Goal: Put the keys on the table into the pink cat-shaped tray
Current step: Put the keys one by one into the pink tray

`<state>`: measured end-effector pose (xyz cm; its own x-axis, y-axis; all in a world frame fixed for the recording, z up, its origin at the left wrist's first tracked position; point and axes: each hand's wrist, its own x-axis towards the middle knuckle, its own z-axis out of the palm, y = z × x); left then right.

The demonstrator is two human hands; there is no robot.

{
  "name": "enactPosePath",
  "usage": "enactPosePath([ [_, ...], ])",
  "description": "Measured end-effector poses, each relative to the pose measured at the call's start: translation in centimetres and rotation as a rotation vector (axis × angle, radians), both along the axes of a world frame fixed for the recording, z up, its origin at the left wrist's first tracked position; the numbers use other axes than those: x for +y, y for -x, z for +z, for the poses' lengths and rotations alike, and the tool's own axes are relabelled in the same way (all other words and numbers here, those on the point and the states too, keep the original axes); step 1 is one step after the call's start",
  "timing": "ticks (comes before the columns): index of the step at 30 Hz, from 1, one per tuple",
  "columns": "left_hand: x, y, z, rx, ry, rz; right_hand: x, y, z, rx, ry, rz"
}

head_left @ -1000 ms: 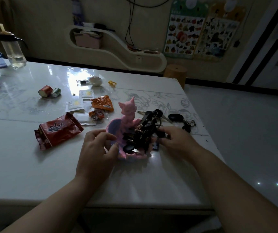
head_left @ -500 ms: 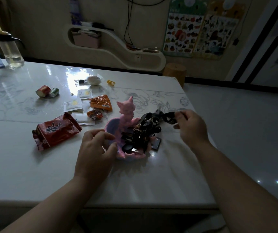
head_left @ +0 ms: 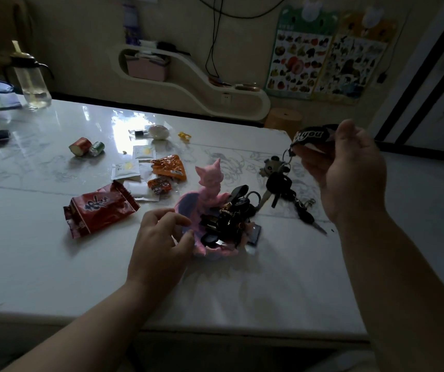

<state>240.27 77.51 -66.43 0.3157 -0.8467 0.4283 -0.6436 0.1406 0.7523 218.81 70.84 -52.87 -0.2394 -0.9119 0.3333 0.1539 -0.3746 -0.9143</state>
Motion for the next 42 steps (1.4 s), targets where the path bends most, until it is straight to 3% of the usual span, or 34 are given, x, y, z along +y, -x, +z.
enactPosePath([
  [6, 0.0, -0.2, -0.1, -0.003, -0.001, 0.003, 1.8, -3.4, 1.7, -0.242, 0.094, 0.202],
  [14, 0.1, -0.3, 0.1, 0.013, 0.000, -0.013, 1.2, -6.0, -0.4, -0.200, -0.048, 0.365],
  [20, 0.1, -0.3, -0.1, 0.010, -0.013, -0.012, -0.1, -6.5, -4.5, -0.127, -0.173, 0.366],
  [25, 0.1, -0.4, -0.1, 0.009, -0.012, -0.021, -0.7, -6.0, -6.5, 0.188, -0.210, 0.257],
  [31, 0.0, -0.4, 0.0, 0.001, -0.013, -0.018, -1.2, -5.6, -8.2, 0.932, 0.115, 0.016],
  [36, 0.1, -0.4, 0.0, 0.000, -0.001, -0.010, -0.8, -6.5, -8.9, 1.123, 0.189, -0.025],
  [42, 0.1, -0.3, 0.1, 0.040, 0.018, 0.000, 0.3, -6.3, -7.5, 0.989, 0.228, 0.122],
])
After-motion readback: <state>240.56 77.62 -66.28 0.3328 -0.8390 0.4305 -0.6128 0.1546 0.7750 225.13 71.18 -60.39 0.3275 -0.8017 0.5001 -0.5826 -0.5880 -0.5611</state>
